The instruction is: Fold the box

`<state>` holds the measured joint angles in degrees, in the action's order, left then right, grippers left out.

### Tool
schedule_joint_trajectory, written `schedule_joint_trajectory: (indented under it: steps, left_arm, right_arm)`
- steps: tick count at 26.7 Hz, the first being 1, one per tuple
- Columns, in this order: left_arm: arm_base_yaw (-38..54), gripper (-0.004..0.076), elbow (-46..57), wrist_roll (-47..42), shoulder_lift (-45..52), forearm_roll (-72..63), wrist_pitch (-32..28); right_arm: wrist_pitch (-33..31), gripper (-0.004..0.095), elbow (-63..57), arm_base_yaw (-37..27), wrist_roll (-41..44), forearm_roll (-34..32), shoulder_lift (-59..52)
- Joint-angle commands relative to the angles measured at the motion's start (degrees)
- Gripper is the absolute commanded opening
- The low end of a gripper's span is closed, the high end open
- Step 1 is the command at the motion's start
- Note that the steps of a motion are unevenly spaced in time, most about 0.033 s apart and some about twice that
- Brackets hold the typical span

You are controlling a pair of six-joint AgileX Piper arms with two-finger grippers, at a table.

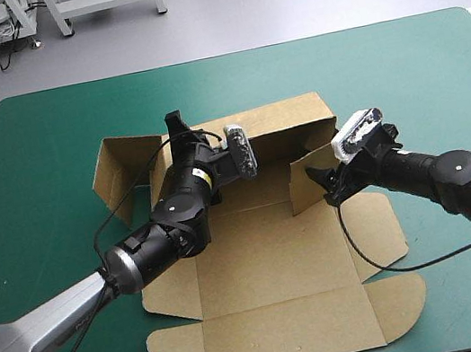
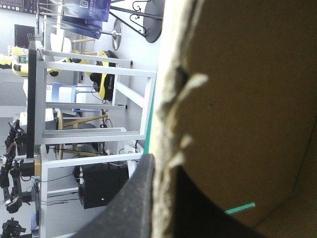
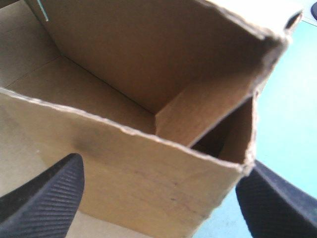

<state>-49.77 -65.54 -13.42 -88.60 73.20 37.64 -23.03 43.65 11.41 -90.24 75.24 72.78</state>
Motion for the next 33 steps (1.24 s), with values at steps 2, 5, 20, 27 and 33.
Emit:
schedule_joint_trajectory:
  steps: [2,5,20,27,33]
  left_arm:
    - [-0.7,-0.0003,-1.5,-1.5,1.6,-0.3,-1.3]
    - [-0.7,-0.0003,-1.9,-2.8,1.8,-0.9,-2.2]
    - [-1.2,-0.0003,-7.4,2.7,-0.6,-5.2,-4.1]
    - [-1.1,-0.0003,-7.4,-14.2,-3.8,5.1,-3.2]
    - [-1.2,-0.0003,-6.9,-17.0,-4.1,5.1,-2.0]
  right_arm:
    - [-2.6,0.0788,1.6,-0.1,6.2,-8.2,-4.5]
    - [-2.5,0.0788,1.6,-0.1,6.4,-9.4,-4.8]
    - [-1.6,0.0788,1.6,-2.2,7.5,-8.9,-4.5]
    - [-6.1,0.0787,1.6,-6.0,7.7,-7.9,-4.5]
    - [-4.5,0.0772,1.6,-6.0,6.8,-4.8,-3.2]
